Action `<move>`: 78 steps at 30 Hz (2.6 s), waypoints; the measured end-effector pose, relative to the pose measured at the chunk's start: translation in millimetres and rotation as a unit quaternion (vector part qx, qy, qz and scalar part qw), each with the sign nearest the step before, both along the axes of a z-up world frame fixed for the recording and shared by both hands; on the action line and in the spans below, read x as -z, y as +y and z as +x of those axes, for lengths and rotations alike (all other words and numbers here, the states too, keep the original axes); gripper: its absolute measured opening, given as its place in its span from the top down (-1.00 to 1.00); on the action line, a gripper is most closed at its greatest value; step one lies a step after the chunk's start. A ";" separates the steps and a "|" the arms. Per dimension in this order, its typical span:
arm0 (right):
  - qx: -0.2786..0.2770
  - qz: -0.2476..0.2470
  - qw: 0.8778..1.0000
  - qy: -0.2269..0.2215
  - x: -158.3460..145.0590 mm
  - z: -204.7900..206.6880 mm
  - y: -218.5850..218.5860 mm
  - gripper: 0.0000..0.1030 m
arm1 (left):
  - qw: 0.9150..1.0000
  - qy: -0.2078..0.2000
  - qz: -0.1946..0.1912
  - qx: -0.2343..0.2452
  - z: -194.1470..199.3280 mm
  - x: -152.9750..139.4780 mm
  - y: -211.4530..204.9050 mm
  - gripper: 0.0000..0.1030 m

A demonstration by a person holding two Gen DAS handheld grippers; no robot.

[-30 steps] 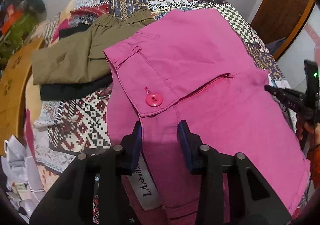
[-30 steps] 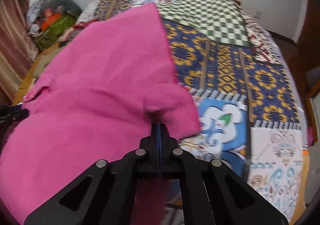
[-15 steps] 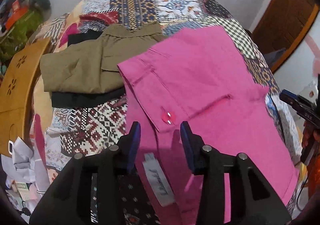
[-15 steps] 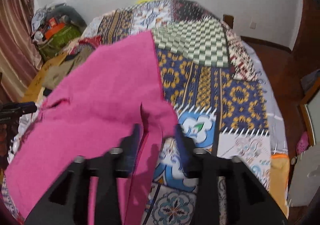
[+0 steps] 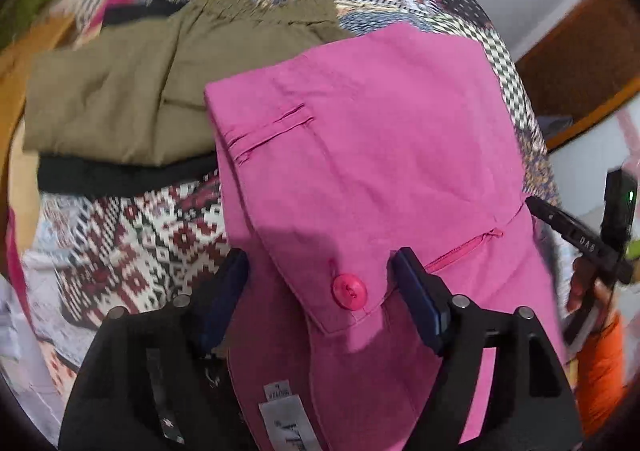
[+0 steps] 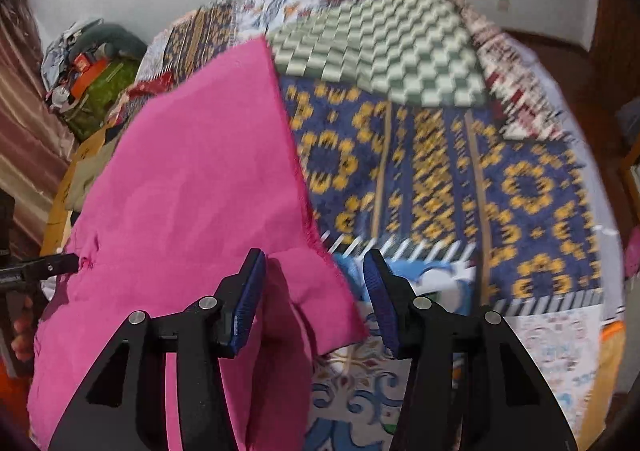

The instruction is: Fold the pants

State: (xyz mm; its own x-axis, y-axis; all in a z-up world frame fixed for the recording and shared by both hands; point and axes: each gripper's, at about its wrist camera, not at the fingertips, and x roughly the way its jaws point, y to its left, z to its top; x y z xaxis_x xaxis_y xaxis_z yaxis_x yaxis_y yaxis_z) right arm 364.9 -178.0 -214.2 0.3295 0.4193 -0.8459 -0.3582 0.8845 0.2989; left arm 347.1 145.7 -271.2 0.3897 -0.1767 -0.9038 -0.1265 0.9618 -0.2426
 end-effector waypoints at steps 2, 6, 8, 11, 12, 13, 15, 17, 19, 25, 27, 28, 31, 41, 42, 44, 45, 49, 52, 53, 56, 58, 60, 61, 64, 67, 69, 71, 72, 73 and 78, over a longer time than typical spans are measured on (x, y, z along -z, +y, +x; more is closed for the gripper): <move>-0.016 -0.010 1.000 0.009 10.0 -1.3 7.5 0.09 | 1.000 -0.008 0.016 0.013 0.0 -4.2 -8.4 -0.19; -0.032 -0.006 0.999 0.006 15.8 -6.2 11.5 0.78 | 0.999 -0.018 0.047 0.019 -1.2 -8.0 -16.1 0.01; -0.036 -0.031 0.999 -0.004 15.9 -10.2 14.9 0.88 | 0.998 -0.023 0.059 0.024 -2.8 -10.5 -18.8 0.14; -0.058 -0.069 0.995 -0.038 17.9 -22.1 21.6 0.90 | 0.997 -0.026 0.066 0.034 2.8 -16.7 -26.6 0.26; -0.058 -0.074 0.995 -0.040 18.6 -23.1 21.0 0.91 | 0.996 -0.028 0.072 0.039 5.0 -18.2 -30.7 0.27; -0.056 -0.078 0.995 -0.040 19.3 -24.5 19.3 0.91 | 0.996 -0.029 0.078 0.045 6.8 -19.3 -34.5 0.28; -0.052 -0.081 0.995 -0.036 19.8 -25.8 14.7 0.92 | 0.994 -0.030 0.090 0.055 10.0 -19.4 -39.9 0.28; -0.046 -0.085 0.995 -0.033 21.3 -27.0 7.7 0.92 | 0.993 -0.029 0.100 0.058 12.6 -15.8 -41.8 0.27; -0.042 -0.087 0.995 -0.032 22.8 -27.2 -0.4 0.92 | 0.994 -0.025 0.093 0.050 13.0 -10.8 -37.4 0.24; -0.049 -0.095 0.994 -0.024 15.6 -33.9 -6.2 0.86 | 0.995 -0.051 0.075 0.046 -0.1 -29.5 -29.3 0.13; -0.049 -0.090 0.994 -0.022 6.2 -34.6 -12.0 0.85 | 0.993 -0.068 0.092 0.042 -3.8 -41.5 -27.0 0.13; -0.048 -0.091 0.994 -0.028 0.8 -34.2 -14.3 0.83 | 0.991 -0.079 0.102 0.038 -4.7 -49.0 -23.8 0.13; -0.034 -0.084 0.994 -0.055 -21.0 -32.8 -24.7 0.80 | 0.989 -0.104 0.103 0.020 -0.3 -69.5 -7.6 0.10; -0.014 -0.042 0.991 -0.126 -72.6 2.8 -0.9 0.08 | 0.994 -0.067 0.078 -0.028 61.7 -45.8 40.1 0.05; -0.014 -0.040 0.991 -0.126 -71.7 5.7 0.6 0.08 | 0.995 -0.060 0.069 -0.028 66.0 -40.1 41.1 0.05; -0.015 -0.038 0.991 -0.127 -69.1 19.7 8.6 0.07 | 0.998 -0.041 0.046 -0.026 77.5 -26.5 44.4 0.05; -0.014 -0.038 0.991 -0.126 -66.6 26.6 12.0 0.06 | 0.999 -0.034 0.033 -0.027 81.9 -20.5 46.4 0.05; -0.019 -0.041 0.993 -0.111 -52.6 52.9 29.3 0.06 | 1.000 -0.004 -0.010 -0.027 97.7 1.8 48.9 0.07; -0.022 -0.045 0.993 -0.107 -44.1 69.5 39.5 0.06 | 1.000 -0.004 -0.025 -0.019 104.4 10.5 46.3 0.22; -0.023 -0.045 0.993 -0.106 -41.2 76.0 43.3 0.06 | 0.999 -0.004 -0.030 -0.015 106.2 12.6 45.3 0.24; -0.015 -0.039 0.994 -0.097 -31.1 97.1 52.0 0.06 | 1.000 -0.013 -0.026 -0.004 107.1 13.7 40.6 0.42; -0.008 -0.025 0.996 -0.087 -25.0 105.3 53.6 0.06 | 1.000 -0.017 -0.016 0.002 107.9 13.1 37.7 0.56; 0.003 0.011 0.997 -0.081 -21.1 109.7 51.9 0.18 | 1.000 -0.020 -0.011 0.003 109.4 12.3 35.6 0.67; 0.005 0.027 0.997 -0.077 -20.0 110.3 51.0 0.29 | 1.000 -0.022 -0.007 0.004 109.8 11.6 34.4 0.71; 0.008 0.038 0.996 -0.084 -21.4 107.3 53.0 0.79 | 0.999 -0.032 0.022 0.007 108.2 7.5 27.2 0.74; -0.002 0.025 0.996 -0.090 -25.2 104.3 57.2 0.92 | 0.996 -0.050 0.067 0.012 103.3 -2.1 18.6 0.77; -0.005 0.013 0.995 -0.099 -31.5 102.2 58.8 0.94 | 0.994 -0.064 0.089 0.006 99.7 -13.0 17.0 0.77; -0.005 0.005 0.993 -0.119 -43.7 98.3 57.7 0.95 | 0.992 -0.081 0.100 -0.001 96.6 -29.4 18.3 0.77; -0.004 0.006 0.992 -0.129 -52.5 95.8 55.3 0.95 | 0.991 -0.091 0.101 -0.004 94.6 -38.6 19.9 0.77; -0.003 0.011 0.990 -0.137 -63.7 92.9 53.0 0.95 | 0.990 -0.102 0.097 -0.006 92.2 -49.7 21.3 0.77; -0.007 0.017 0.980 -0.198 -124.6 71.8 46.8 0.95 | 0.982 -0.153 0.110 -0.005 74.9 -103.2 13.7 0.77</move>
State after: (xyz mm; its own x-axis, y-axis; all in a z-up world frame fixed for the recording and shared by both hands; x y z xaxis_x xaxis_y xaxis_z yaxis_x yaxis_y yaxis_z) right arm 436.8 -131.2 -89.7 0.6233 0.4523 -0.6379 -0.4648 0.8703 0.1630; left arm 422.0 159.4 -168.0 0.6497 0.0151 -0.7600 -0.0900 0.9943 -0.0572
